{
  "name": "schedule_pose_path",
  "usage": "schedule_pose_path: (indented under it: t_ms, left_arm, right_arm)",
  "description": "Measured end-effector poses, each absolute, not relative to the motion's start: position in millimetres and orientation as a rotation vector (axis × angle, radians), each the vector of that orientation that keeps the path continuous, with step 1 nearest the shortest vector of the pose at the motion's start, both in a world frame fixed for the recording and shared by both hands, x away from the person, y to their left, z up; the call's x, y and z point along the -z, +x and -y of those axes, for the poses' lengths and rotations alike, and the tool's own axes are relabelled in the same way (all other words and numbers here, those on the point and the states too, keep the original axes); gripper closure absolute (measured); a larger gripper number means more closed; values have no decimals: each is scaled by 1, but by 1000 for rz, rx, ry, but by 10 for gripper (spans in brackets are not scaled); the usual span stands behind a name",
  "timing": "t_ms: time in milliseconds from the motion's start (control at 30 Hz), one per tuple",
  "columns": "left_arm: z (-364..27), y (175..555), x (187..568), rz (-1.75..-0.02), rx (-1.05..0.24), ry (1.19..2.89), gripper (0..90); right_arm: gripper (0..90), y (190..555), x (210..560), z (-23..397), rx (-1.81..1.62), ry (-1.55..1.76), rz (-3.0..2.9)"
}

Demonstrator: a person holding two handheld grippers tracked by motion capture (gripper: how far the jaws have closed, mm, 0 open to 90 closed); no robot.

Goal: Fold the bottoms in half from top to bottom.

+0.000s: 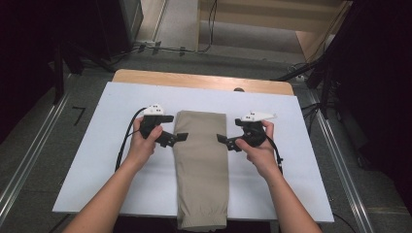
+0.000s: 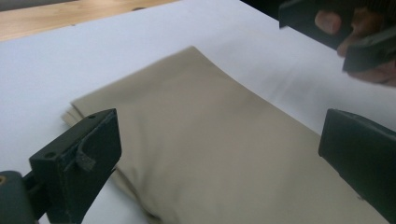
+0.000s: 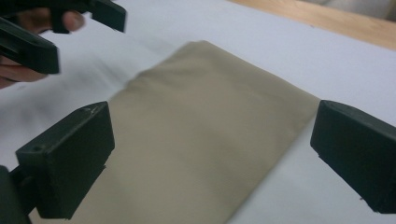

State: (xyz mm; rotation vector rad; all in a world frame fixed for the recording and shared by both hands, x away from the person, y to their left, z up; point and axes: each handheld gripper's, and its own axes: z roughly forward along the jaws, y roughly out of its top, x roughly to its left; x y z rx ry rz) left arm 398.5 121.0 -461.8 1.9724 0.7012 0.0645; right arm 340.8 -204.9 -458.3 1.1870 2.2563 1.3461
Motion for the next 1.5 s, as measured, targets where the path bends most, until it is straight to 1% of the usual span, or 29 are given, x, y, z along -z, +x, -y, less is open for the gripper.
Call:
schedule_pose_path:
  t_ms: [33,133,200,267,400,433,500,567,600,667,700,733,833,867,900,933,1000,1100,1267,1500]
  left_arm:
    - [-120,407,464,-723,-70,1970,8]
    - [-117,431,472,-781,-60,1987,47]
    - [-116,446,479,-819,-8,1994,52]
    - [-114,457,485,-854,-7,2011,59]
    - [-110,472,496,-940,-22,2037,140]
    - [-109,474,499,-956,-32,2055,148]
    - [-106,476,503,-990,-56,2084,192]
    - [-107,478,503,-1005,-91,2108,272]
    - [-107,478,502,-1021,-99,2110,331]
    - [-108,479,501,-1053,-127,2121,473]
    - [-108,478,501,-1045,-136,2134,523]
    - [-107,477,500,-1035,-150,2148,554]
    - [-102,473,500,-992,-174,2196,677]
    - [-100,473,501,-972,-141,2196,764]
    - [-100,472,501,-963,-145,2196,836]
    - [-99,472,501,-959,-157,2191,863]
    - [-99,475,500,-969,-140,2173,880]
    - [-101,481,497,-974,-140,2156,887]
    - [-99,494,479,-963,-200,2152,889]
    - [-87,518,445,-936,-263,2111,889]
  right_arm:
    - [0,350,462,206,-1334,1210,-2258]
    - [42,374,472,208,-1305,1269,-2252]
    - [61,390,481,208,-1293,1304,-2260]
    - [138,401,487,207,-1237,1321,-2262]
    - [146,425,502,207,-1167,1389,-2280]
    - [169,429,505,206,-1150,1402,-2280]
    - [201,435,513,205,-1098,1428,-2287]
    - [239,438,518,205,-1073,1420,-2284]
    - [279,438,518,206,-1083,1419,-2275]
    - [447,438,519,207,-1080,1425,-2254]
    - [514,437,518,207,-1070,1422,-2249]
    - [584,437,518,207,-1089,1415,-2263]
    - [701,434,520,202,-1131,1364,-2316]
    - [754,433,519,200,-1127,1352,-2331]
    - [791,434,518,200,-1132,1348,-2347]
    - [824,435,518,199,-1130,1342,-2349]
    - [850,437,517,200,-1128,1326,-2356]
    - [862,440,512,202,-1165,1322,-2340]
    - [869,447,498,203,-1174,1292,-2304]
    - [873,471,469,214,-1165,1314,-2233]
